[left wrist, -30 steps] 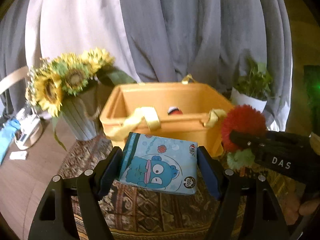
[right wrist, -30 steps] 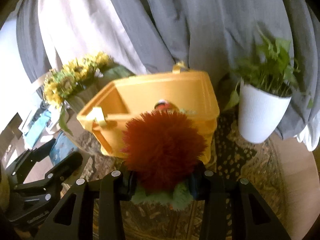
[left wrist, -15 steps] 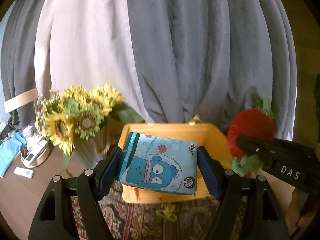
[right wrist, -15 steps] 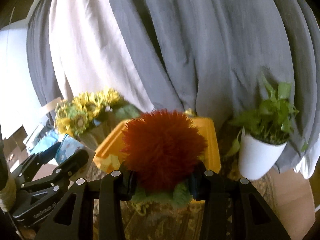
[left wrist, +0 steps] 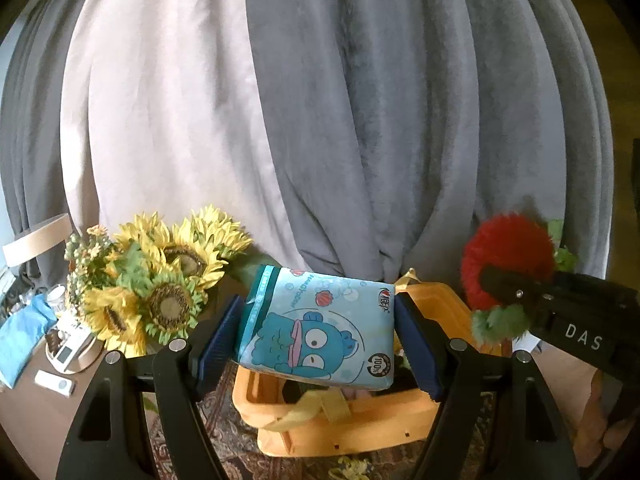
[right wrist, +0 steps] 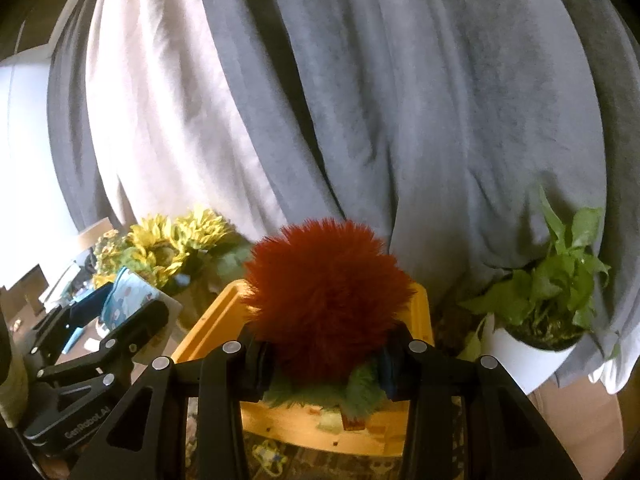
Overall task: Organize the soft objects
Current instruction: 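Lower the card pack and pom-pom into the crate and open both tools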
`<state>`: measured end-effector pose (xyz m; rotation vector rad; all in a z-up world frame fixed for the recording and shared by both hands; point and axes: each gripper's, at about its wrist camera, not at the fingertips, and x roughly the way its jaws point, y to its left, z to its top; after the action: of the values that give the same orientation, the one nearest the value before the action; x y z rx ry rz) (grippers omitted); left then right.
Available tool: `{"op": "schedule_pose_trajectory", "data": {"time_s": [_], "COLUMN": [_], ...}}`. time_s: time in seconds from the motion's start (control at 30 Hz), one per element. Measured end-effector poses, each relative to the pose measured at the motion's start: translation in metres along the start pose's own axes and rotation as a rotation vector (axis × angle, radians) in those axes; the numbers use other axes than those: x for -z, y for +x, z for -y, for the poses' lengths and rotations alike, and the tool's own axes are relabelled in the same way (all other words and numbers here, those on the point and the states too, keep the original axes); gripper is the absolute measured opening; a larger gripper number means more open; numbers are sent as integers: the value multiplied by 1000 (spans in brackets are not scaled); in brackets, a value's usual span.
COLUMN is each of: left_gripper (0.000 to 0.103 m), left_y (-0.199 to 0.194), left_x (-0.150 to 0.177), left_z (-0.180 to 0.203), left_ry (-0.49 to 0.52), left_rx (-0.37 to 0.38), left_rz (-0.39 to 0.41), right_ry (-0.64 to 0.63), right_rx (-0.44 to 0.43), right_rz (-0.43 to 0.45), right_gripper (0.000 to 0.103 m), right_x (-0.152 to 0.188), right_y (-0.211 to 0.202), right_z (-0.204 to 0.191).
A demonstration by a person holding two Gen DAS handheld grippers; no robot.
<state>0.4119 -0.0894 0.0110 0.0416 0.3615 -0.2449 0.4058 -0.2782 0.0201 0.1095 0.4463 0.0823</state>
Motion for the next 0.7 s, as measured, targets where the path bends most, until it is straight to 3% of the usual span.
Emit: {"op": "schedule_pose_trajectory", "data": {"time_s": [0.4, 0.7], "left_gripper": [76, 76], "left_y": [52, 99], "left_x": [-9, 0], "left_z": [3, 8], "left_ry": [53, 87], "left_rx": [-16, -23], "left_rz": [-56, -137], "right_ry": [-14, -3], "right_rx": [15, 20], "right_rz": [-90, -216], "right_gripper": [42, 42], "right_x": [-8, 3], "right_y": [58, 109], "right_z": [12, 24]}}
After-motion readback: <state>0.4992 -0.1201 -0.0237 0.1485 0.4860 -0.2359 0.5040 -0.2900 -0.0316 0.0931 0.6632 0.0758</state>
